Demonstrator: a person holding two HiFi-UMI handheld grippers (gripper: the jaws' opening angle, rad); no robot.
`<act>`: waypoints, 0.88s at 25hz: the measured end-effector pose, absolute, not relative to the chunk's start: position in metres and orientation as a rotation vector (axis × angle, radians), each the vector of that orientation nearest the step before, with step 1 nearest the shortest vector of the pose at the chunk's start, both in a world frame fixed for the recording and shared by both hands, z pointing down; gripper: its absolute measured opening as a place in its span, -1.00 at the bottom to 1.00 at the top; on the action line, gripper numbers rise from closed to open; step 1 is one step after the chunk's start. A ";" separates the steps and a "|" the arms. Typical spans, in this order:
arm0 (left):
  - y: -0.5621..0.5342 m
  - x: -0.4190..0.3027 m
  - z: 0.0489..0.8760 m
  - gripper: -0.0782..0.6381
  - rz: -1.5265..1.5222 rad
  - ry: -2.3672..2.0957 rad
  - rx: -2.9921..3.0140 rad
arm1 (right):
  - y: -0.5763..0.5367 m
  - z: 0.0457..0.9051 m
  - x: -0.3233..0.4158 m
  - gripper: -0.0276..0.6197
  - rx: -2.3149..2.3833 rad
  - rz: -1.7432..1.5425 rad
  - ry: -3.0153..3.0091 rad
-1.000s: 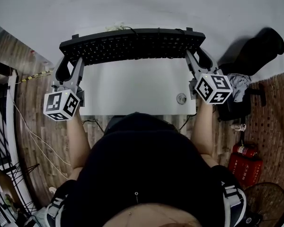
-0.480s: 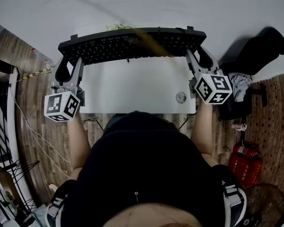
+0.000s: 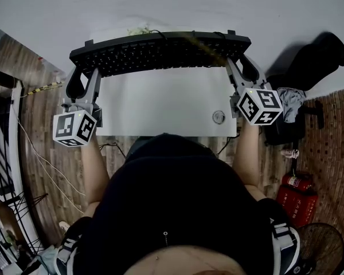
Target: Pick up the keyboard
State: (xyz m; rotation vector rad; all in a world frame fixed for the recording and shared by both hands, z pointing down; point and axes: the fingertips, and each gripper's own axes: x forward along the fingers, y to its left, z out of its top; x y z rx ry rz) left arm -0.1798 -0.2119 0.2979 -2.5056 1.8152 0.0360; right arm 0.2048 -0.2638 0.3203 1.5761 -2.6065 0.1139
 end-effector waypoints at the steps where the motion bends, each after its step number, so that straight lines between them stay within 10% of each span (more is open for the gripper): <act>1: -0.212 -0.180 0.298 -0.13 0.036 1.815 -2.506 | -0.264 0.320 0.205 -0.35 1.575 0.115 -2.607; 22: -0.206 -0.178 0.301 -0.13 0.029 1.829 -2.508 | -0.262 0.321 0.206 -0.35 1.555 0.104 -2.606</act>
